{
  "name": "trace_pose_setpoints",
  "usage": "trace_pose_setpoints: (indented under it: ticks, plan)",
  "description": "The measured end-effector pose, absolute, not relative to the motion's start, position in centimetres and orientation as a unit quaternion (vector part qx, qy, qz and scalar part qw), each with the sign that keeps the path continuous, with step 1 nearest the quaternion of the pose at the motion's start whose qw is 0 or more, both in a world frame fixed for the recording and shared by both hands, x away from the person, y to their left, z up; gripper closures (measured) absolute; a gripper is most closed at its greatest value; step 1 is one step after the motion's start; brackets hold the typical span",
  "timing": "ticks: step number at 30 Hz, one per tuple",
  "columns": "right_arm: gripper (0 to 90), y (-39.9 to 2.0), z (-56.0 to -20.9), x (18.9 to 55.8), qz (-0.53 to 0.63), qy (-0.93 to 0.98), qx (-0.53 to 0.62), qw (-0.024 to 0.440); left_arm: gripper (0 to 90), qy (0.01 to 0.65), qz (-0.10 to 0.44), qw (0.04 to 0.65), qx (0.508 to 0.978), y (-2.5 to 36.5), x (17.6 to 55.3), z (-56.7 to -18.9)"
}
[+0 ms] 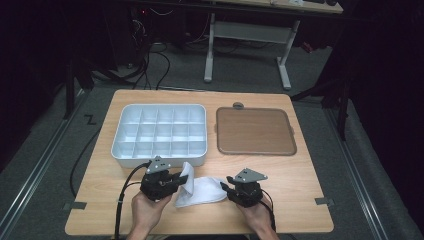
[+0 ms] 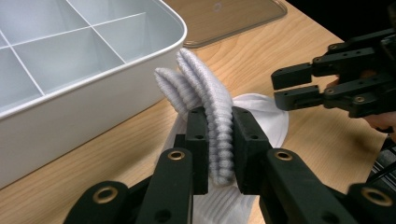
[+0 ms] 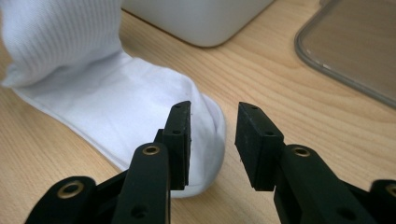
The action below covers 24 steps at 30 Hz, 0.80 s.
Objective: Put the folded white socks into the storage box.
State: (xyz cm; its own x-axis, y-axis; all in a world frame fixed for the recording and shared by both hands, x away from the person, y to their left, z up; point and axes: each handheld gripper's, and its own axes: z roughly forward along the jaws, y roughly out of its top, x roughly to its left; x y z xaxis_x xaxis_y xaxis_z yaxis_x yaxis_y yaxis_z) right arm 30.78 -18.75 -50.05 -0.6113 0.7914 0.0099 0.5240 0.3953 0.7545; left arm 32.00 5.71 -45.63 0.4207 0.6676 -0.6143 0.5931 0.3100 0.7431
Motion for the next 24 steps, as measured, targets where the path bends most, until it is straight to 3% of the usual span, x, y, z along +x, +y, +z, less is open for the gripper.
trace_pose_setpoints:
  ticks: [10,16,24]
  plan:
    - [76.9,-19.1,-52.1,31.6,0.354,0.825,0.417,0.141,78.5,0.532,0.025,0.601,0.595,4.9,32.0,-45.9]
    - [82.1,-18.8,-52.2,31.6,0.353,0.828,0.411,0.142,78.4,0.524,0.026,0.594,0.610,3.9,31.8,-46.3]
    - [83.3,-17.9,-52.2,31.4,0.356,0.831,0.404,0.136,78.4,0.519,0.025,0.585,0.623,2.9,31.8,-46.8]
